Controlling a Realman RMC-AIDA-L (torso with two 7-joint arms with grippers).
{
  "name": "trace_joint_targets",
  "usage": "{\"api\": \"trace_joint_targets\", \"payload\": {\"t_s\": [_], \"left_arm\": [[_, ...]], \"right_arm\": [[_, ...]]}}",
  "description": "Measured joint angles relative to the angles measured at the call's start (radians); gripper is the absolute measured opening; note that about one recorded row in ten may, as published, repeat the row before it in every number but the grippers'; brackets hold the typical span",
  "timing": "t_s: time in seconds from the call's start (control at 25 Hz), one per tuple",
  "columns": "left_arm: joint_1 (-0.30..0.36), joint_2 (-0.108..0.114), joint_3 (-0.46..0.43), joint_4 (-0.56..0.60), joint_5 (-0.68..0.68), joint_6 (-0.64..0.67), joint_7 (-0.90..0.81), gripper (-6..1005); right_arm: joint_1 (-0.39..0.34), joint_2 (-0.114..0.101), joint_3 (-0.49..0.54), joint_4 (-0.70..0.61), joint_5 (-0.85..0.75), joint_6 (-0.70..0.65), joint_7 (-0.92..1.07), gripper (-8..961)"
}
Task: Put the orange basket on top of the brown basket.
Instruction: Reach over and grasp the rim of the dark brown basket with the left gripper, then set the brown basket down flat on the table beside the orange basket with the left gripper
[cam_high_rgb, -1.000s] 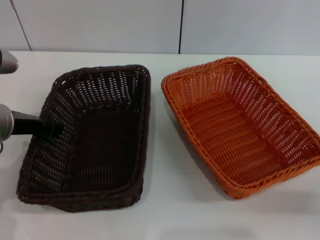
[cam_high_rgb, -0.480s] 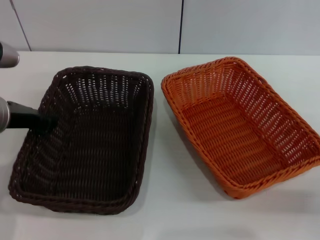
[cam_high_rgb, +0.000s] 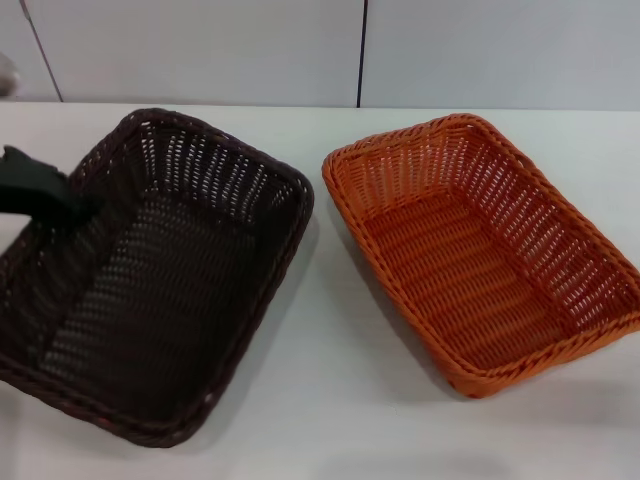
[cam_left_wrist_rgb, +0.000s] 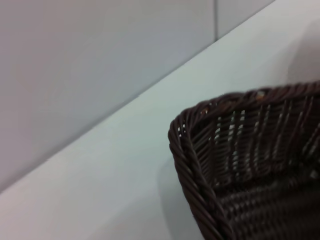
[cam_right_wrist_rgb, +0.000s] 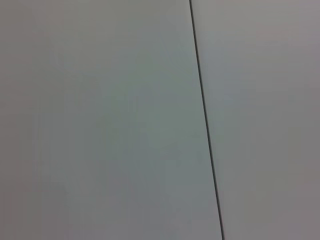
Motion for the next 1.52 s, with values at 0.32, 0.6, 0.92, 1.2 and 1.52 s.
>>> {"api": "trace_joint_targets", "payload": {"t_s": [0.32, 0.6, 0.92, 1.2, 1.52], "left_arm": [[-0.161, 0.044, -0.207, 0.215, -0.133, -0.124, 0.294, 265], [-0.243, 0.061, -0.201, 0.329, -0.128, -0.113, 0.367, 222], [-0.311, 0.046, -0.196, 0.418, -0.127, -0.080, 0.432, 207], [-0.339, 0.009, -0.163, 0.445, -0.127, -0.041, 0.450, 207], [-0.374, -0.005, -0.032, 0.516, -0.149, 0.094, 0.449, 208]], "right_arm": [[-0.004, 0.000, -0.009, 0.000, 0.025, -0.003, 0.010, 721], [0.000, 0.000, -0.010, 0.000, 0.026, -0.003, 0.015, 721], [0.002, 0.000, -0.011, 0.000, 0.026, -0.002, 0.015, 721], [0.002, 0.000, -0.011, 0.000, 0.023, -0.003, 0.015, 721], [0.002, -0.002, -0.014, -0.005, 0.018, -0.003, 0.015, 721]]}}
